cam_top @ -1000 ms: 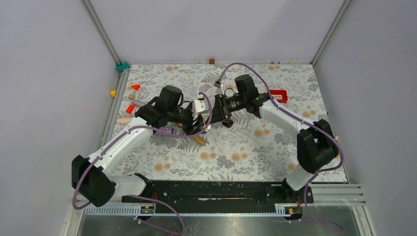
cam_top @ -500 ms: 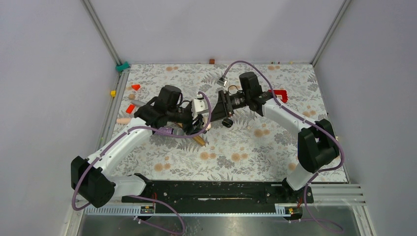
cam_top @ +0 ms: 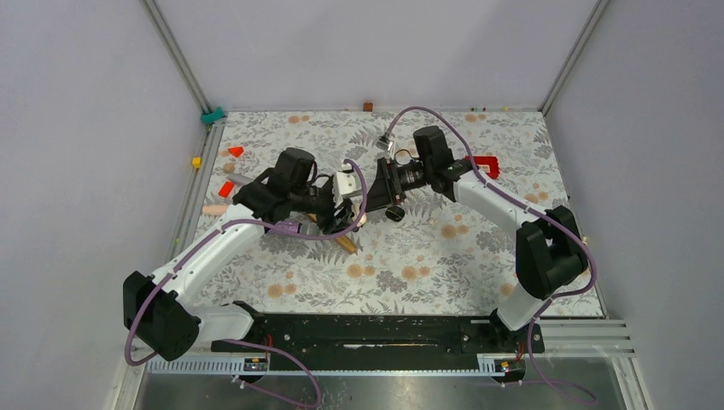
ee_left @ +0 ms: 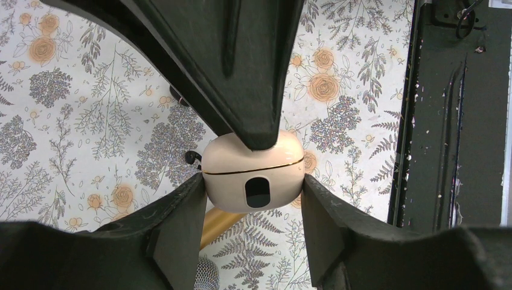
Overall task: Insert the wireless bluetooth earbuds into the charging case
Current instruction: Pick up the charging case at the center of the board.
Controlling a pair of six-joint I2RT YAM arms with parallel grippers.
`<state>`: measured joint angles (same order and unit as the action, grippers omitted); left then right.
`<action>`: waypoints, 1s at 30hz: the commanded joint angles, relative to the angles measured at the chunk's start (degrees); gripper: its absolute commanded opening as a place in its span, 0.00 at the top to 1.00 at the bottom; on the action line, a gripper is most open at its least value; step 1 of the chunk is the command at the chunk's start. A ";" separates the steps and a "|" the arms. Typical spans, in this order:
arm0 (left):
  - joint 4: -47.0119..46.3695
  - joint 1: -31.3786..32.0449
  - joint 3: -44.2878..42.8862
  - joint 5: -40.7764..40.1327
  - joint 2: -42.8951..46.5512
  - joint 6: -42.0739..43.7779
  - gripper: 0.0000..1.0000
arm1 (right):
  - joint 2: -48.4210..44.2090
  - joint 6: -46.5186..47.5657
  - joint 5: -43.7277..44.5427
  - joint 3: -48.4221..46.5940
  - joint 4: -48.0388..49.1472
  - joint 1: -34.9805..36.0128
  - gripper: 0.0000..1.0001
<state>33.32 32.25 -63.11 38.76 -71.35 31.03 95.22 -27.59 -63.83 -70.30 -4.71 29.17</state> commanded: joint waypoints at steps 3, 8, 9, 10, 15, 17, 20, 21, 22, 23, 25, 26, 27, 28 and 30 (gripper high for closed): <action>-1.94 -0.02 -0.25 0.74 1.17 0.43 0.79 | 1.78 7.03 2.80 -4.31 -8.28 2.85 0.42; -1.89 0.01 -0.24 0.82 1.13 0.52 0.79 | 1.69 7.32 3.28 -4.41 -8.45 2.98 0.56; -1.95 -0.02 -0.23 0.86 1.13 0.50 0.79 | 1.62 7.38 3.33 -4.46 -8.42 3.00 0.59; -1.94 -0.04 -0.17 0.90 1.13 0.48 0.79 | 1.50 7.40 3.28 -4.48 -8.39 3.00 0.61; -2.00 0.00 -0.17 0.71 1.12 0.49 0.79 | 1.24 6.52 2.22 -4.74 -8.31 3.00 0.51; -1.96 0.00 -0.23 0.72 1.00 0.48 0.79 | 0.98 6.18 1.84 -4.67 -8.06 3.16 0.48; -2.03 0.00 -0.20 0.73 0.97 0.50 0.79 | 1.04 6.08 1.65 -4.67 -8.01 3.43 0.46; -1.97 0.00 -0.19 0.75 0.93 0.47 0.79 | 1.10 6.08 1.61 -4.67 -8.03 3.50 0.46; -1.96 0.01 -0.21 0.73 0.97 0.52 0.79 | 1.17 6.06 1.61 -4.67 -7.90 3.59 0.47; -2.01 -0.04 -0.22 0.66 1.03 0.53 0.79 | 1.26 6.03 1.61 -4.67 -7.92 3.55 0.48; -1.97 -0.02 -0.23 0.66 0.99 0.52 0.79 | 1.44 5.96 1.40 -4.75 -7.91 3.70 0.51; -2.00 0.00 -0.24 0.66 1.08 0.50 0.79 | 1.52 5.74 1.16 -4.76 -7.74 3.70 0.51; -2.03 0.01 -0.19 0.63 0.97 0.50 0.79 | 1.51 5.38 0.85 -4.68 -7.38 3.77 0.52; -1.93 0.01 -0.20 0.65 0.89 0.52 0.79 | 1.53 5.02 0.56 -4.55 -6.95 3.79 0.52; -2.01 0.00 -0.24 0.72 0.88 0.50 0.79 | 1.44 4.52 0.11 -4.42 -6.25 3.86 0.52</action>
<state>33.74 32.25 -62.94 38.37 -71.35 31.05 96.95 -22.33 -62.15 -73.01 -12.56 32.16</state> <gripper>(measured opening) 0.535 0.483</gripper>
